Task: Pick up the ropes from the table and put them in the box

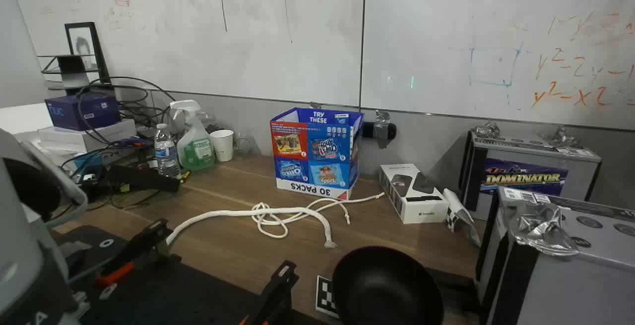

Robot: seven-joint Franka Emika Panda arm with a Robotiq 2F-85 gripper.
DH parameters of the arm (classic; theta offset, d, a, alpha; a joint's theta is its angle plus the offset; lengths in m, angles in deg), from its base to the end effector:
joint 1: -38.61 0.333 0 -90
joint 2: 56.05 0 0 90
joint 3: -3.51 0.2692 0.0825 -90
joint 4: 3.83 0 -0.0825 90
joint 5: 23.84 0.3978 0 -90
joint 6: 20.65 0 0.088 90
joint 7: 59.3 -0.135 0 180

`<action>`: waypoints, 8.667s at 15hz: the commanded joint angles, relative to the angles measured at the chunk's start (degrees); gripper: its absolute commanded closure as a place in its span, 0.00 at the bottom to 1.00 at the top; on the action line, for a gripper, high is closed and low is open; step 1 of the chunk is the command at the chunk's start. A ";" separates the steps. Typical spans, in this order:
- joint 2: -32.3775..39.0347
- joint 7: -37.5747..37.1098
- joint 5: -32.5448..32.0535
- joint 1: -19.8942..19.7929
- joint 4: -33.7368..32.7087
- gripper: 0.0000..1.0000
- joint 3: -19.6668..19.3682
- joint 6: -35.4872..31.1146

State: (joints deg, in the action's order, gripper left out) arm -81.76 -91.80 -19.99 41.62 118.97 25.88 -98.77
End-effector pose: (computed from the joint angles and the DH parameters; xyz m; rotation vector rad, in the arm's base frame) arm 0.3597 0.1919 0.4725 2.8489 -0.2686 -0.3947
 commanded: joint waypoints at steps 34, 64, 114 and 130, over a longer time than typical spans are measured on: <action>29.01 -19.49 6.79 5.69 18.27 0.00 -4.53 -66.66; 73.39 -20.70 7.97 13.21 -5.35 0.00 -17.76 -80.56; 31.51 -19.20 -2.37 10.10 4.97 0.87 -21.41 -56.87; 36.95 -20.04 -6.04 6.37 -20.31 0.87 -19.35 -44.94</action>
State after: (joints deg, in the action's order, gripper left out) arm -49.07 -111.17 -25.98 48.78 103.39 5.79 -142.68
